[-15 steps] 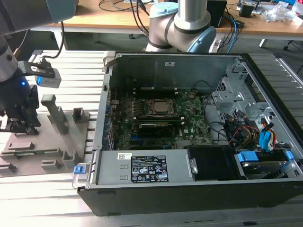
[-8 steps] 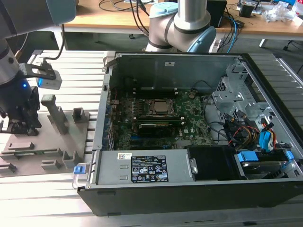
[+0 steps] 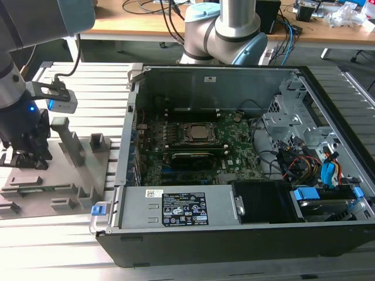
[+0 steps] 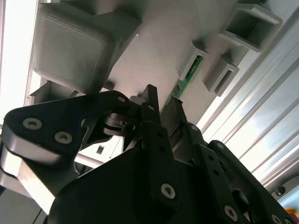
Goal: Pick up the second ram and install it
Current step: 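Pick up the second ram and move it above second insertion slot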
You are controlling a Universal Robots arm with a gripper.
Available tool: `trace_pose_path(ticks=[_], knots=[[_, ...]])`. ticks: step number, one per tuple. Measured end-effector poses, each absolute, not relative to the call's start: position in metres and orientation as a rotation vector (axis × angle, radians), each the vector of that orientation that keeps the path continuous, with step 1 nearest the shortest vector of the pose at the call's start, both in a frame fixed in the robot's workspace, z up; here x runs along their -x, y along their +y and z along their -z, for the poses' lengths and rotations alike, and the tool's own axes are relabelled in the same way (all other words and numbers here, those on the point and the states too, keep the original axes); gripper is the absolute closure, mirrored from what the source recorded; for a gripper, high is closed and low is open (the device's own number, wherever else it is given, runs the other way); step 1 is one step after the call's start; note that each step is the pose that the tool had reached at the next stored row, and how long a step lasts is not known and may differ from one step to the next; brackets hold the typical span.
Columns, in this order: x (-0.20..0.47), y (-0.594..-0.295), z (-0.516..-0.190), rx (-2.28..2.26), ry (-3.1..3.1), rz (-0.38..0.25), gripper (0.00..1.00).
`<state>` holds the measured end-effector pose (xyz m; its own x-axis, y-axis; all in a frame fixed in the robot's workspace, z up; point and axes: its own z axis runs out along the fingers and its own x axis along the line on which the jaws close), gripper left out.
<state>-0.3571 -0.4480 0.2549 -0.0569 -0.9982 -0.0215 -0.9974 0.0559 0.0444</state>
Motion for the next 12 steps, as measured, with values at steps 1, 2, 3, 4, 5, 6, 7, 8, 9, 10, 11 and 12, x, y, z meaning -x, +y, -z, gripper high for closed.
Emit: trace_pose_path(ticks=[1,2,3,4,5,6,7,8,9,10,11,12], knots=[[0.3571,-0.4481,-0.2545,-2.147,-2.272,0.074,0.7],[0.3571,-0.448,-0.2538,-2.147,-2.272,0.074,0.7],[0.3571,-0.448,-0.2532,-2.147,-2.272,0.074,0.7],[0.3571,-0.448,-0.2527,-2.147,-2.272,0.074,0.7],[0.3571,-0.448,-0.252,-2.147,-2.272,0.074,0.7],[0.3571,-0.448,-0.2512,-2.147,-2.272,0.074,0.7],[0.3571,-0.4481,-0.2503,-2.147,-2.272,0.074,0.7],[0.3571,-0.4481,-0.2493,-2.147,-2.272,0.074,0.7],[0.3571,-0.4481,-0.2486,-2.147,-2.272,0.074,0.7],[0.3572,-0.4481,-0.2482,-2.147,-2.272,0.074,0.7],[0.3572,-0.4481,-0.2476,-2.147,-2.272,0.074,0.7],[0.3572,-0.4481,-0.2472,-2.147,-2.272,0.074,0.7]])
